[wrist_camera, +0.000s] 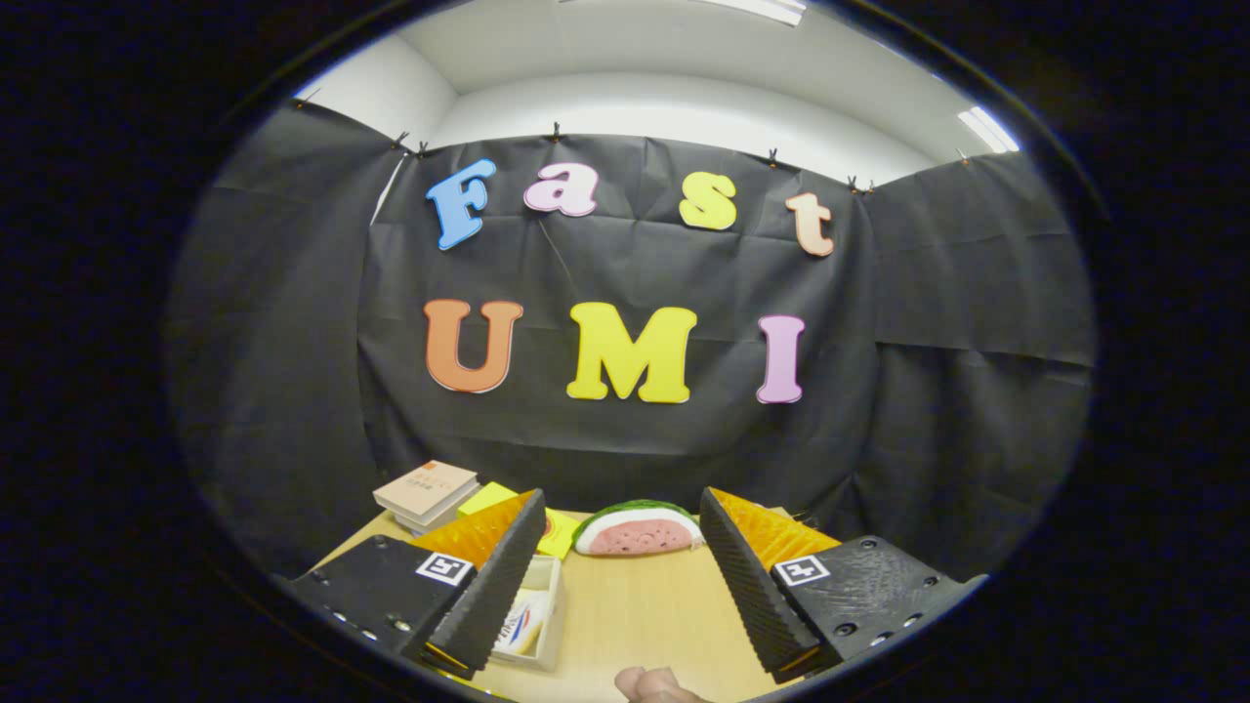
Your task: Open the storage box then place both shoes into the box .Put the left shoe in first, then the right shoe, with the right side of both shoes facing outward in a uniform manner.
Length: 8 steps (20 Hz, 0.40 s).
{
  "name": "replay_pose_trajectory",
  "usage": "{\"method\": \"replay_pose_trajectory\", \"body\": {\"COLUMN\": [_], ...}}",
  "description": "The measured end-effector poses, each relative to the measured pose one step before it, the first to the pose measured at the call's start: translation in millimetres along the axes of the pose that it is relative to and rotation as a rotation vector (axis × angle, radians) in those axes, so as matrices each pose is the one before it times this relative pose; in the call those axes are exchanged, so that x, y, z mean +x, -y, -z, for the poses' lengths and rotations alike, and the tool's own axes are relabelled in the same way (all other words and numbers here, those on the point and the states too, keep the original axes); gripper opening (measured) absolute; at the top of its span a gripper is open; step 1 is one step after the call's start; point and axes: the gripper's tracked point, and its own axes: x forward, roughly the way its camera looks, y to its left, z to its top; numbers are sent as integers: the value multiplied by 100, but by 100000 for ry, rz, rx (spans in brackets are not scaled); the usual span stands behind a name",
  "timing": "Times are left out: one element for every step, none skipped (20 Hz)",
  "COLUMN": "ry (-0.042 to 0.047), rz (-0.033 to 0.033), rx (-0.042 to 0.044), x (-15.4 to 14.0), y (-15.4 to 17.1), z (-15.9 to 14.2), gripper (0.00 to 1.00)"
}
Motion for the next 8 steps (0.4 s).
{"method": "replay_pose_trajectory", "body": {"ry": [-334, 112, -70, 480, 678, 701, 766, 898], "rz": [-332, 486, -343, 243, -352, -998, -528, -1603], "rx": [469, 612, 544, 553, 486, 290, -90, -511], "x": [-311, -48, -75, -177, -202, -225, 66, 140], "y": [154, 193, 102, 97, -66, -378, -430, -783], "z": [164, -62, -199, -259, -426, -525, -620, -578], "gripper": [96, 96, 96, 96, 96, 96, 96, 96]}}
